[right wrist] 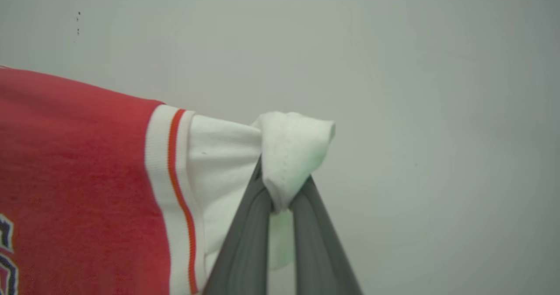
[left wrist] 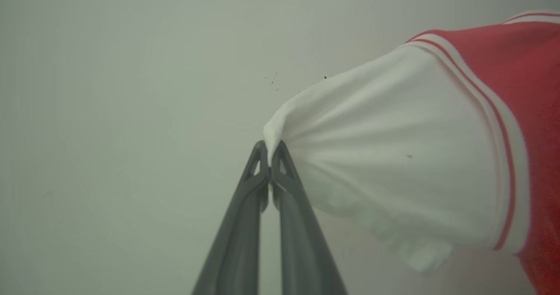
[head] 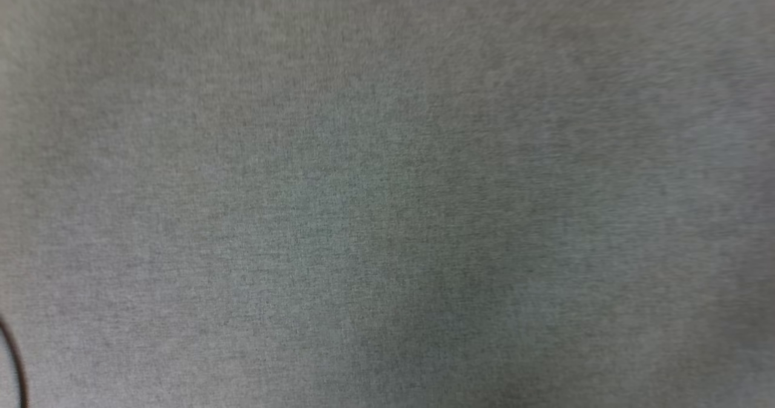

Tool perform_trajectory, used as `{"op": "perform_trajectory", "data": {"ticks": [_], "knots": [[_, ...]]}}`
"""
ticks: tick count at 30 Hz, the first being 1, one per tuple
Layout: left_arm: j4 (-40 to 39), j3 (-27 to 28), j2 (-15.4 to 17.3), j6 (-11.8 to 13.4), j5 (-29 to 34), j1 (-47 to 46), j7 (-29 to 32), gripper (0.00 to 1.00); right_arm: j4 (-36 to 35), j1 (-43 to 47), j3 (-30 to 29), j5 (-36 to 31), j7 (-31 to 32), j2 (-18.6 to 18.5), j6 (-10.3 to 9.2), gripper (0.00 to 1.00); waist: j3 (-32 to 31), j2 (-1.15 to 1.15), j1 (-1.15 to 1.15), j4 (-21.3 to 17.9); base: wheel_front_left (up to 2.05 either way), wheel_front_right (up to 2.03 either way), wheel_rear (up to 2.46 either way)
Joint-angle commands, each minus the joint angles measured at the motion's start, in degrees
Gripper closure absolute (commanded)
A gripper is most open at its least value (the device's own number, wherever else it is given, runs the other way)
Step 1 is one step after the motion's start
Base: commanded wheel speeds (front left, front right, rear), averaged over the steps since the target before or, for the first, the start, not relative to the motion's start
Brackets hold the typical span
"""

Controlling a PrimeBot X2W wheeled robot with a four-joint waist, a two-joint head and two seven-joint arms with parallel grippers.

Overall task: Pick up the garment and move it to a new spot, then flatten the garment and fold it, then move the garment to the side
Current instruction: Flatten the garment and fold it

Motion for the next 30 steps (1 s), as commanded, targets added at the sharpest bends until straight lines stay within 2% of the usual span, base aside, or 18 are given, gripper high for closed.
{"op": "perform_trajectory", "data": {"ticks": [1, 7, 10, 13, 17, 23, 30], "knots": [[1.2, -0.12, -0.64, -0.15, 0.28, -1.67, -0.25, 1.0, 0.87, -1.42, -0.05, -0.72, -0.51, 0.01, -0.08, 1.0, 3.28, 0.0, -0.02, 1.35, 0.0, 0.0, 0.0], [13.73, -2.99, -9.22, -2.1, 3.35, -12.22, -4.67, 1.0, 12.55, -9.9, -2.17, -6.13, -6.37, 2.81, -0.08, 1.0, 6.54, 0.0, -0.02, 3.38, 0.0, 0.0, 0.0], [18.29, -4.11, -12.22, -3.35, 3.85, -13.06, -5.96, 1.0, 16.91, -10.04, -3.05, -6.9, -8.54, 4.61, -0.07, 1.0, 7.13, 0.0, -0.02, 4.32, 0.0, 0.0, 0.0], [21.51, -5.05, -14.02, -4.46, 4.31, -10.39, -6.58, 1.0, 20.17, -7.44, -1.36, -6.36, -9.92, 5.6, -0.06, 1.0, 7.1, 0.0, -0.02, 4.8, 0.0, 0.0, 0.0], [22.33, -6.26, -16.22, -5.45, 5.42, -3.62, -6.9, 1.0, 22.45, -1.97, 4.62, -4.27, -11.32, 4.89, -0.07, 1.0, 5.75, 0.0, -0.02, 5.45, 0.0, 0.0, 0.0], [18.54, -4.53, -18.65, -5.74, 6.47, 12.33, -6.95, 1.0, 23.67, 8.45, 10.32, 2.29, -13.67, 4.13, -0.06, 1.0, 0.68, 0.0, -0.02, 5.65, 0.0, 0.0, 0.0], [11.54, -3.04, -18.78, -6.93, 7.77, 34.09, -6.89, 1.0, 17.02, 25.9, 18.09, 13.31, -12.21, -1.18, -0.06, 1.0, -7.73, 0.0, -0.02, 5.68, 0.0, 0.0, 0.0]]}}
